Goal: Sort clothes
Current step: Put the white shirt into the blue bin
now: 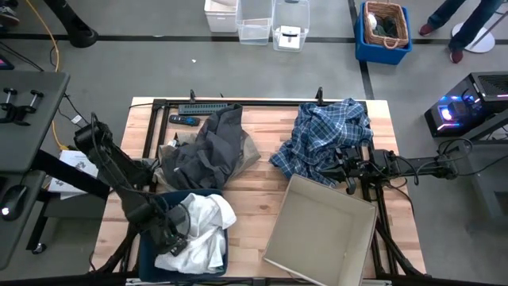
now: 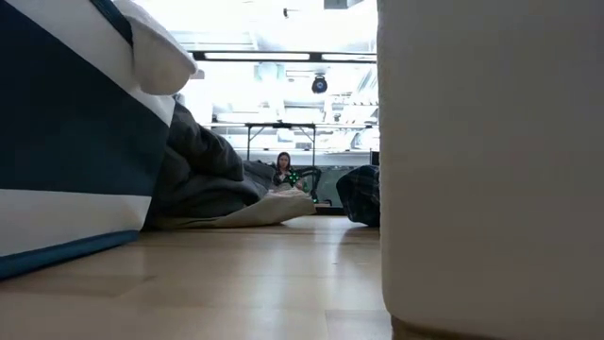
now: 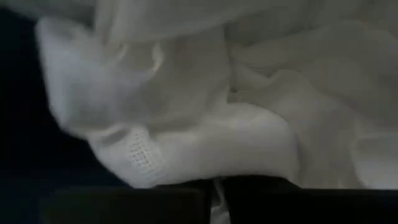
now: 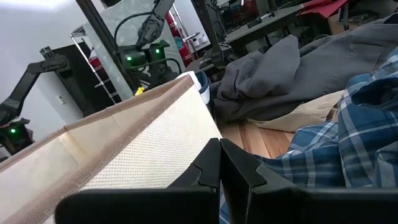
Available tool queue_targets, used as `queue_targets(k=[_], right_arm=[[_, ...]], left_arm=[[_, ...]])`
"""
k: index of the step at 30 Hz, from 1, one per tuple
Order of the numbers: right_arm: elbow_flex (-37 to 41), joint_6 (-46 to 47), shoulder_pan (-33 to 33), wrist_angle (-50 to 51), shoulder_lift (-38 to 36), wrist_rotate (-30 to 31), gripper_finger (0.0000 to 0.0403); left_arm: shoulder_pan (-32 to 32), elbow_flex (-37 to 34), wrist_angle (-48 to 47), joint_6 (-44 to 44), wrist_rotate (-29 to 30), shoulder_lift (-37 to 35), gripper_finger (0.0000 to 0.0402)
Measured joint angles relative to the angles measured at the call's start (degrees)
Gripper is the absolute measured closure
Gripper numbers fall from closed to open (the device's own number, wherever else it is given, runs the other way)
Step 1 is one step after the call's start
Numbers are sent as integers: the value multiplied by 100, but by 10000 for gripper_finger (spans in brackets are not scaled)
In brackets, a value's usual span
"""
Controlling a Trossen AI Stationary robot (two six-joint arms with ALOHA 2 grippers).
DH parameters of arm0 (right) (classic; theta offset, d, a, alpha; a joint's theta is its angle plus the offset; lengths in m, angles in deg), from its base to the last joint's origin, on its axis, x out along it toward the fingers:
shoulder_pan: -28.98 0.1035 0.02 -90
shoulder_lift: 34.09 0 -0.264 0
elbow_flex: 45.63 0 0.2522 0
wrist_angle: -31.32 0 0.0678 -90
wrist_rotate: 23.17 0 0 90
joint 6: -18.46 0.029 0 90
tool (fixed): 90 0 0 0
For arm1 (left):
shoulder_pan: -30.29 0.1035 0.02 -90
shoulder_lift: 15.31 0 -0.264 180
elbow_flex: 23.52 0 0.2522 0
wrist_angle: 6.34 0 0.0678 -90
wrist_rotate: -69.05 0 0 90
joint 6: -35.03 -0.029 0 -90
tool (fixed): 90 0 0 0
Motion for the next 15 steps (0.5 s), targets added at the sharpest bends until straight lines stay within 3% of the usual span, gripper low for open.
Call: queue_targets(k=[7,15], right_arm=[[0,0,0,0,4,1,402],[0,0,-1,0,4,1,402]], left_arm=[[97,257,312,-541,-702,-335,302],[-14,1071,-746,-732,-831,-1317,224]])
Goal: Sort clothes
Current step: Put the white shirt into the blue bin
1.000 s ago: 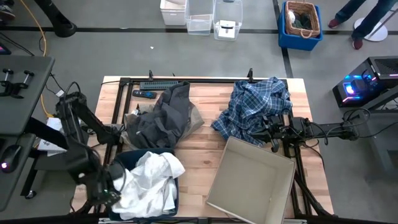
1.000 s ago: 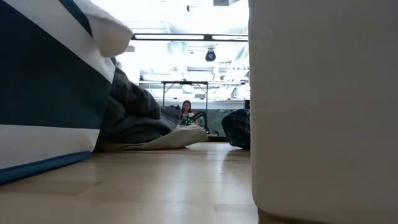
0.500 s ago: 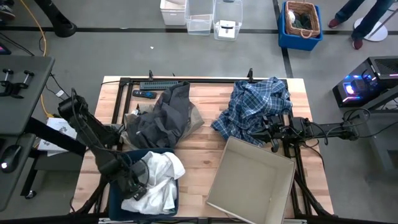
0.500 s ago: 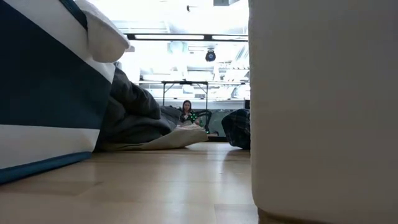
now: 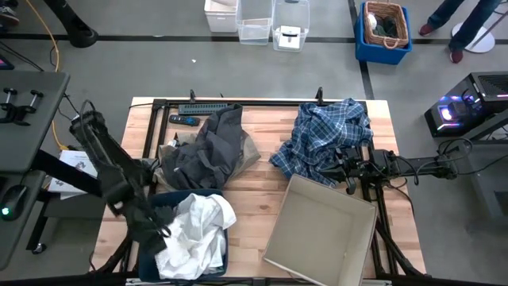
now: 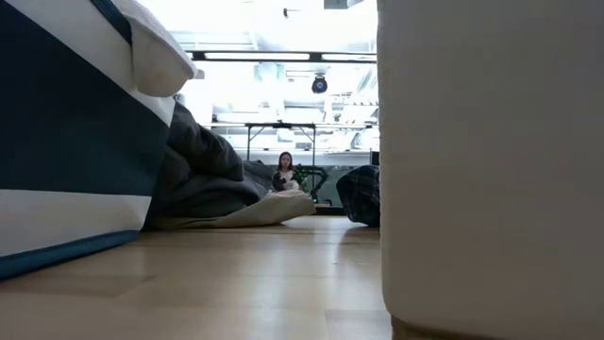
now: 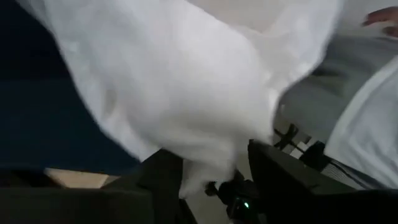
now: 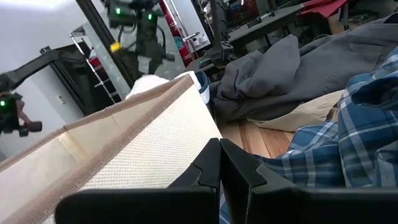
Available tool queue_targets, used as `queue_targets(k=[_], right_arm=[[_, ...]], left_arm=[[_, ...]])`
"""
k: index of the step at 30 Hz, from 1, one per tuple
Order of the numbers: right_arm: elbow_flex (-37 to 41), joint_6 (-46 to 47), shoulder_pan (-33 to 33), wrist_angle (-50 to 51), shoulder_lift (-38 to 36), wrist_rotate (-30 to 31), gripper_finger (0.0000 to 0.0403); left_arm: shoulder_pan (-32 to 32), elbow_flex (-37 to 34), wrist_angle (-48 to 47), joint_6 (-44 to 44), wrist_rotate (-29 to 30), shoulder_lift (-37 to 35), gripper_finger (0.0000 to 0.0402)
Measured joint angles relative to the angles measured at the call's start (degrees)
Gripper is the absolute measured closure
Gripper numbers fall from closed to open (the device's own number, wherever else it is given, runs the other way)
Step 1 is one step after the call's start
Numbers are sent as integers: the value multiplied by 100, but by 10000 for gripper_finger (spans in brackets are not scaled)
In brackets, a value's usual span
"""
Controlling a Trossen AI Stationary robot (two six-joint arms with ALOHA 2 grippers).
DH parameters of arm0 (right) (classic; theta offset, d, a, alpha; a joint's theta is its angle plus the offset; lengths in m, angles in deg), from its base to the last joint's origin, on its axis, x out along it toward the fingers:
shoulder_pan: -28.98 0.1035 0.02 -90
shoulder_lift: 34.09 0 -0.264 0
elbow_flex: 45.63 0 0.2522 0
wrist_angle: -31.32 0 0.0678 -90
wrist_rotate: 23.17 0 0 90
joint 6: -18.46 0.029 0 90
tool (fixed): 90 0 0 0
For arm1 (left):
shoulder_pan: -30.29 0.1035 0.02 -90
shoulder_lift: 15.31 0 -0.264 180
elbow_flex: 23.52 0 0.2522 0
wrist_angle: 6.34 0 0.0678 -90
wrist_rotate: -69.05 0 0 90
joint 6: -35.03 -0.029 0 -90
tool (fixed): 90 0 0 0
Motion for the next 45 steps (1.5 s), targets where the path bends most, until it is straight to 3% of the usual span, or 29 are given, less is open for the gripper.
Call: queue_targets(k=[9,14,16,20,23,26,31,39,45], right_arm=[[0,0,0,0,2,-1,402],[0,0,0,0,2,-1,402],[0,0,0,0,2,-2,402],[0,-1,1,0,2,-1,402],[0,0,0,0,2,0,402],[0,0,0,0,2,-1,402],[0,0,0,0,2,0,402],[0,0,0,0,2,-1,402],[0,0,0,0,2,-1,402]], left_arm=[[177,157,-457,-352,829,-709,194],[1074,160,92,-1657,2242,-723,194],[1688,160,556,-2609,2196,-443,194],[2709,220,1655,-4443,1144,467,194],[3084,631,1432,-5768,723,1177,194],[3166,1134,659,-7121,843,1756,194],[3002,1587,-33,-8946,1734,2249,194],[2791,1606,-465,-10113,2211,2339,195],[2821,1529,-804,-10184,2170,2434,216]])
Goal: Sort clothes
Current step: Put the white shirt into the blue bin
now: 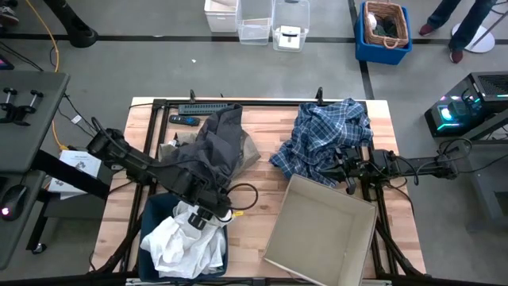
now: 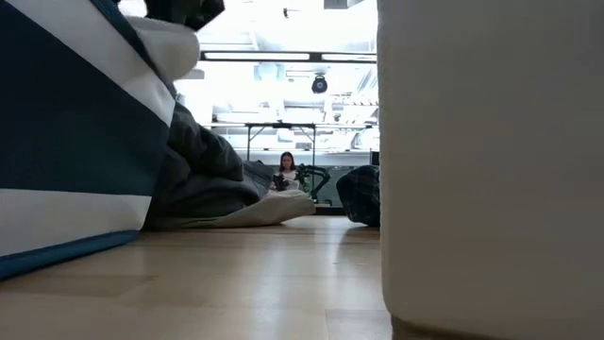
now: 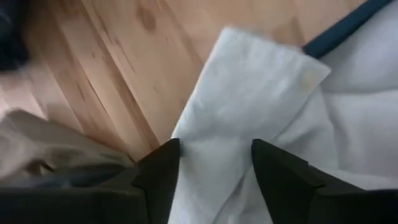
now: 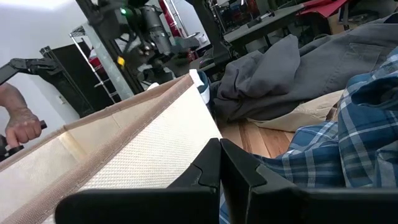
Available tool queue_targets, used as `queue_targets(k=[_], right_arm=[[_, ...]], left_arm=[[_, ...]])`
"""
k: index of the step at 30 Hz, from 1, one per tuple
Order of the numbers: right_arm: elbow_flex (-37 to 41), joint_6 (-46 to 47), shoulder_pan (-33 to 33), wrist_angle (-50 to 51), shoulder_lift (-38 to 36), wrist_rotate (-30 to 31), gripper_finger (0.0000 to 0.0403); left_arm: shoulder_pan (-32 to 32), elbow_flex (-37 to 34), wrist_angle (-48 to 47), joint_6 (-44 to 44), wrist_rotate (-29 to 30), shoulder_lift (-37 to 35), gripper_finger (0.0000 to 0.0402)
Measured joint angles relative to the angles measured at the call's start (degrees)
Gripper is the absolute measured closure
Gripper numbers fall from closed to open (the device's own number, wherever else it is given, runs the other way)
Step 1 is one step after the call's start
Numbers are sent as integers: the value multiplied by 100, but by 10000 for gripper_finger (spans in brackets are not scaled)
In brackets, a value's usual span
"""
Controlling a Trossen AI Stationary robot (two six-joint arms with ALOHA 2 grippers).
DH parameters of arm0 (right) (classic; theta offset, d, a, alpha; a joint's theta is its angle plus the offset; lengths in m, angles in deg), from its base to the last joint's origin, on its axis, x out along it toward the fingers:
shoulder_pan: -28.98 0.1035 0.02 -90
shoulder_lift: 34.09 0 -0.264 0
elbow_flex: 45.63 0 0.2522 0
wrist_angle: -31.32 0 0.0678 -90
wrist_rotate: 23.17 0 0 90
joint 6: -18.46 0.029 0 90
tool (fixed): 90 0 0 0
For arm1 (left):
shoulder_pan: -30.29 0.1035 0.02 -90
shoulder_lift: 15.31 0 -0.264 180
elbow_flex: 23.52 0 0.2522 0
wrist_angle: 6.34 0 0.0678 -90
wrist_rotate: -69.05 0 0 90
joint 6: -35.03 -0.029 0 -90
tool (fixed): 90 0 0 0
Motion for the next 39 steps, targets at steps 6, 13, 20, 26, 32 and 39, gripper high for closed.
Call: queue_targets(k=[6,13,20,26,32,39], right_arm=[[0,0,0,0,0,1,402],[0,0,0,0,0,-1,402],[0,0,0,0,0,0,402],[0,0,0,0,0,0,402],[0,0,0,0,0,1,402],[0,0,0,0,0,-1,402]], left_arm=[[-26,-16,-170,380,-237,127,368],[-309,-20,-723,2156,-251,-600,398],[-1369,-377,-1138,4361,-377,-1507,400],[-2130,-1783,127,5715,-1323,-1201,401],[-2103,-2575,1117,6812,-1725,-618,378],[-1523,-2338,636,5968,-2388,-764,290]])
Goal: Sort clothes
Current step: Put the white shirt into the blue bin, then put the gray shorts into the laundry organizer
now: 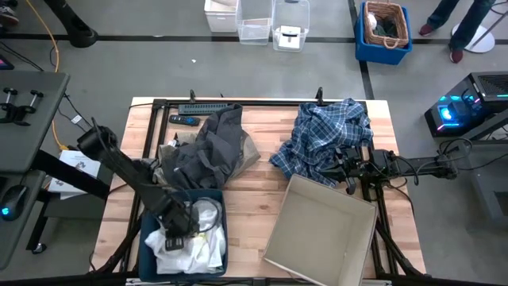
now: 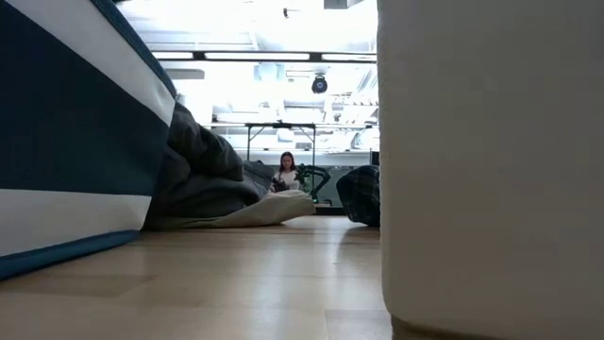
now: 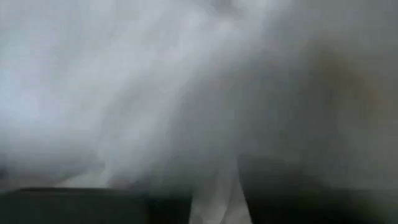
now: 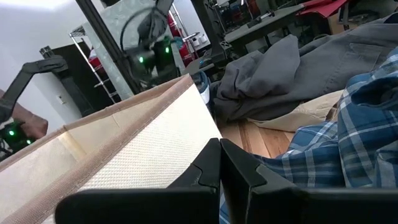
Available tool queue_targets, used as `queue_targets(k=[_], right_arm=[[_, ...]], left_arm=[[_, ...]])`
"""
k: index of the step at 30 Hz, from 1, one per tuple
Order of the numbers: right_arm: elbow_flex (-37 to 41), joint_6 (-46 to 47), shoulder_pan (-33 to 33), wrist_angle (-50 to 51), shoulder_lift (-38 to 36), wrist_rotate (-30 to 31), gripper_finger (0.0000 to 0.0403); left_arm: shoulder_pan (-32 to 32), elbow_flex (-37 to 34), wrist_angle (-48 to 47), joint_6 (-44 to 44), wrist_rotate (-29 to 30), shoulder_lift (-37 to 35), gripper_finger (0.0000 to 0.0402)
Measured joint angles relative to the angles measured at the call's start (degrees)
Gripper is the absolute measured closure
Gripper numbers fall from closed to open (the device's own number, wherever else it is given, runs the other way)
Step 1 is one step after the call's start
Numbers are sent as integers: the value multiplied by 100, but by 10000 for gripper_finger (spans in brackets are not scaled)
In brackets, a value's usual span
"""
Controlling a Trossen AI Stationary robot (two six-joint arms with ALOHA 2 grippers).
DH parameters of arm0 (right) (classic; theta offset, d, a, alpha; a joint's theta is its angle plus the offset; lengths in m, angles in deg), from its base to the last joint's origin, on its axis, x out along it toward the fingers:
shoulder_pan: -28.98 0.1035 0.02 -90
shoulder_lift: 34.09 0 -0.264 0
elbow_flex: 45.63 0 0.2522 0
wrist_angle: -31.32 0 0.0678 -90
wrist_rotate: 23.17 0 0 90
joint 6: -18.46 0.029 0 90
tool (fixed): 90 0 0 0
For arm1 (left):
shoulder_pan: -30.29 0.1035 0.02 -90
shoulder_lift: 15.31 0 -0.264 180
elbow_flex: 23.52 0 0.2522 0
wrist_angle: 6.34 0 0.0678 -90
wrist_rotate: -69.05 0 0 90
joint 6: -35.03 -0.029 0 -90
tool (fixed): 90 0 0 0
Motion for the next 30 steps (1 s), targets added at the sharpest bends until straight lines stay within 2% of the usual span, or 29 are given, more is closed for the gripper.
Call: queue_targets(k=[6,8,10,13,15,16,18,23,27,30], right_arm=[[0,0,0,0,0,1,402],[0,0,0,0,0,1,402],[0,0,1,0,0,1,402],[0,0,2,0,0,-1,402],[0,0,0,0,0,0,402],[0,-1,0,0,0,0,402],[0,0,0,0,0,-1,402],[0,0,2,0,0,1,402],[0,0,0,0,0,0,402],[0,0,1,0,0,1,402]], left_arm=[[402,941,-1038,-694,213,-700,219],[503,1364,-1378,-849,529,-926,204],[613,1815,-1835,-1178,1061,-1080,193],[866,2459,-2714,-1806,2411,-1111,185],[1184,2671,-2945,-2367,3222,-1102,183],[1416,2704,-2882,-2706,3440,-1100,183],[1997,2639,-2703,-3393,3466,-1077,183],[3568,2220,-2236,-4842,2950,-775,183],[4678,1922,-1803,-5082,2329,-378,183],[5274,1706,-1369,-5058,1891,-12,183]])
